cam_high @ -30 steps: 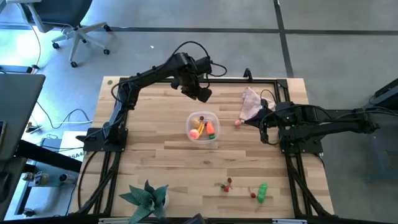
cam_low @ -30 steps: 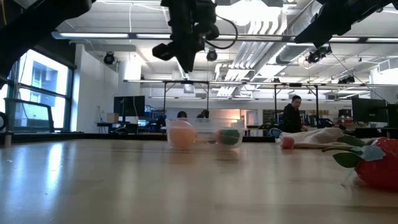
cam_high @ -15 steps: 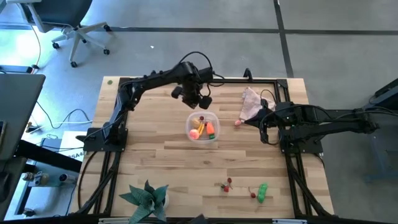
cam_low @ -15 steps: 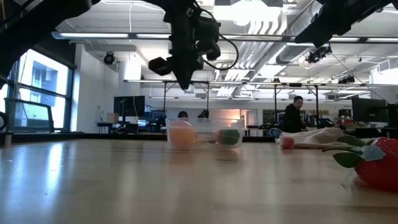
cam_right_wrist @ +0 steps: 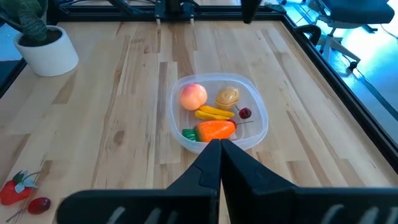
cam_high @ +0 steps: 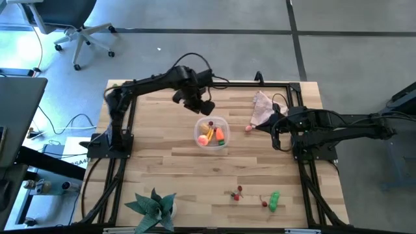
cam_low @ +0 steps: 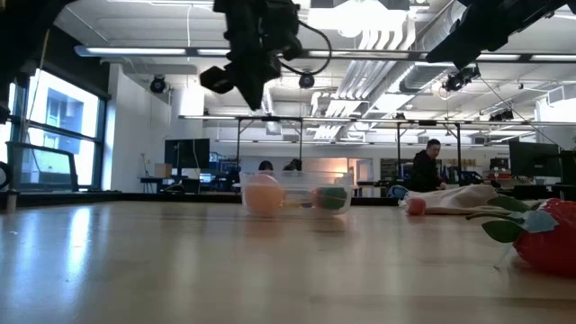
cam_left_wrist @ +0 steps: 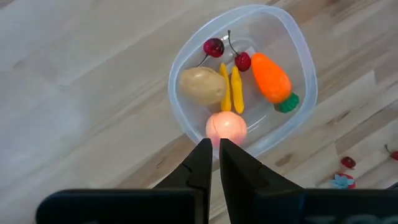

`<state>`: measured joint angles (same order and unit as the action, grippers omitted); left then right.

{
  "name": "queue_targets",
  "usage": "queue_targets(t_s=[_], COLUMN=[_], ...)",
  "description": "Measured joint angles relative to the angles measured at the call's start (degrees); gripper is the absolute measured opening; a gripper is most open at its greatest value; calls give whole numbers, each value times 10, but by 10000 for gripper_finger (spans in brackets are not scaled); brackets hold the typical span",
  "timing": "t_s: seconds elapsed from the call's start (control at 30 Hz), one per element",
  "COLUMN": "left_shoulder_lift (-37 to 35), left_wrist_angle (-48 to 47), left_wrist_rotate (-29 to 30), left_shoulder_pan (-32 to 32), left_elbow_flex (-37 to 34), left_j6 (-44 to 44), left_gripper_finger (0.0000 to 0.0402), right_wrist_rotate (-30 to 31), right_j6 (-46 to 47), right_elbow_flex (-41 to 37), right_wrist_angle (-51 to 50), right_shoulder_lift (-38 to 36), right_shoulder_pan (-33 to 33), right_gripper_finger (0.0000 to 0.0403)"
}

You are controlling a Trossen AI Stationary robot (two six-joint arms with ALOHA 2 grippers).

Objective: Pick and placing Produce into tupperware
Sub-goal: Put the pink peach into the transparent bin

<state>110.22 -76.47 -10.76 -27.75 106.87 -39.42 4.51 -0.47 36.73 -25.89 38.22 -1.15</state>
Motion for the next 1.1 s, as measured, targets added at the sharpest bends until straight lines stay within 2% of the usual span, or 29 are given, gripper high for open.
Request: queue_targets(t_s=[0.23,0.43,0.63,0.83,1.1], left_shoulder_lift=[-179,-339,-434,-461,-464], left_wrist_angle=[206,388,527,593,563], left_wrist_rotate=[-22,-23,15,-18,-46], left_shoulder_pan=[0,0,0,0,0], left_elbow_flex=[-244,-420,-559,-622,-626], left_j6=[-13,56,77,168,231], left_gripper_finger=[20,20,20,20,20], right_wrist_rotate=[0,0,0,0,0], right_j6=[0,0,0,0,0], right_elbow_flex=[0,0,0,0,0], right_wrist_angle=[0,0,0,0,0], right_shoulder_lift=[0,0,0,0,0], right_shoulder_pan=[0,0,0,0,0], right_gripper_finger=[0,0,0,0,0])
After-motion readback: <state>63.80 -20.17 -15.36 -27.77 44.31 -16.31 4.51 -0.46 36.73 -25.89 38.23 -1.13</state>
